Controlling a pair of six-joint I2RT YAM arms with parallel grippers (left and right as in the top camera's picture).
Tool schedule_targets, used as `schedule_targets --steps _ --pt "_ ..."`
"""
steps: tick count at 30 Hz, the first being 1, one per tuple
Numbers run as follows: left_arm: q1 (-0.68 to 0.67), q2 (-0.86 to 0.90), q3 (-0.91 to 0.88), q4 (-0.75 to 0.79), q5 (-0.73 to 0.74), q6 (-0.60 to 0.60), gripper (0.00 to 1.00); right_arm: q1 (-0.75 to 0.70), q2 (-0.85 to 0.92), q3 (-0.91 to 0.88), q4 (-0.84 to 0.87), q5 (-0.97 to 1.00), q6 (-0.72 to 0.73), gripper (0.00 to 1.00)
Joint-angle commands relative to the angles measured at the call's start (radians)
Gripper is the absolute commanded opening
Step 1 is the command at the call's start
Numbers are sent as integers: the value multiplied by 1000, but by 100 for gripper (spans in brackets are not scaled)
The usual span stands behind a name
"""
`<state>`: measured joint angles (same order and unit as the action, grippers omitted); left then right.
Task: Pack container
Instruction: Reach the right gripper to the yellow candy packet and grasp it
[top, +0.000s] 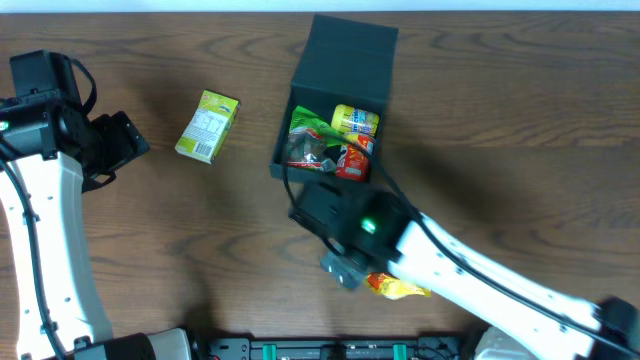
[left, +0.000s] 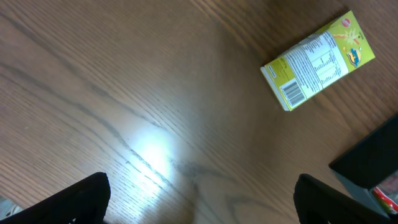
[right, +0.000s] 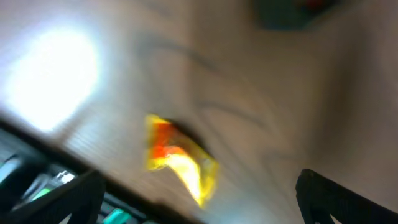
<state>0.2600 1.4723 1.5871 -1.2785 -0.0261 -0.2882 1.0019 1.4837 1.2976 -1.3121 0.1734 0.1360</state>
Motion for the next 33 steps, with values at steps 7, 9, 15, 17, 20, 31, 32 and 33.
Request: schedule_targets --steps 7,9,15,17,20,31,32,33 --pt "3 -4 -6 -4 0 -7 95 0 -203 -364 151 -268 -122 99" --pt "3 -4 -6 -4 0 -7 95 -1 -212 -383 168 -265 -78 99" --pt "3 -4 -6 -5 0 -7 95 -9 -245 -414 186 -111 -37 99" --pt "3 -4 -6 -5 0 -7 95 -10 -251 -425 190 -76 -11 99" --pt "3 -4 -6 -5 0 -7 95 -19 -251 -429 185 -151 65 99" --pt "3 -4 -6 -5 0 -7 95 -20 -290 -569 151 -16 566 99" --pt "3 -4 -6 -5 0 -7 95 -20 -296 -569 143 -16 588 99" --pt "3 -4 -6 -4 0 -7 95 -20 -309 -568 136 -16 615 99"
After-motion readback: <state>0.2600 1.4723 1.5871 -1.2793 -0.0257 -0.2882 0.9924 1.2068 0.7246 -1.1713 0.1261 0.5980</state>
